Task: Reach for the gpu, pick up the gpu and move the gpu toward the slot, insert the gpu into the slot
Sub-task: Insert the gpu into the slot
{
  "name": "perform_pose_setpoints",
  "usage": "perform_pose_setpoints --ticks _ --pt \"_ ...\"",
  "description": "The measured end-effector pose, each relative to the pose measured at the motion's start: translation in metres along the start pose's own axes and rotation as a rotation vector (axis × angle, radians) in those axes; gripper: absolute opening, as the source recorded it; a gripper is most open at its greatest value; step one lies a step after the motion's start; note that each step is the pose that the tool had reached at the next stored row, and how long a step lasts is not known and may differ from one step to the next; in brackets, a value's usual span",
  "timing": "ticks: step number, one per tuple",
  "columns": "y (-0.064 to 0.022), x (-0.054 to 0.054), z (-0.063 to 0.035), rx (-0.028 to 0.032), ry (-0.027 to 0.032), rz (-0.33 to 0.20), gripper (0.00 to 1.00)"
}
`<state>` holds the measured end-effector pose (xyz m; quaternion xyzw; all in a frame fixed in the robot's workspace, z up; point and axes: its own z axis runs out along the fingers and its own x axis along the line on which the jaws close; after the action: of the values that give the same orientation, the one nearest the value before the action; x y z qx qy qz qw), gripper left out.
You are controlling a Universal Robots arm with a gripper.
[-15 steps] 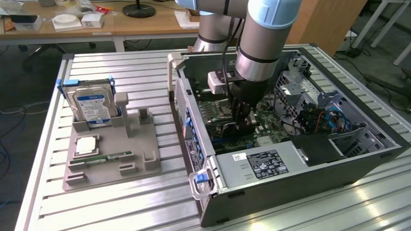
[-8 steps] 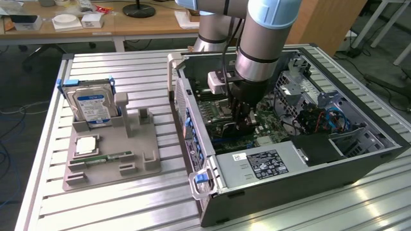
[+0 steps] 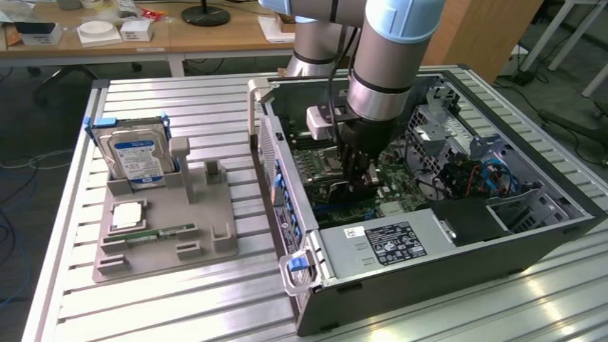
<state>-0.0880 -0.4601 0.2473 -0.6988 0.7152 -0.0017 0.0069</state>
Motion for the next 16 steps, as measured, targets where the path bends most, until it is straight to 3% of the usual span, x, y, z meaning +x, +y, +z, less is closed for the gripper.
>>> perform_pose_setpoints --ticks 11,16 --pt "0.0008 0.0 -0.0009 -0.0001 -0.0029 -0.003 0.26" --pt "0.003 0.0001 -0.0012 -0.0002 -0.0109 -0.004 0.26"
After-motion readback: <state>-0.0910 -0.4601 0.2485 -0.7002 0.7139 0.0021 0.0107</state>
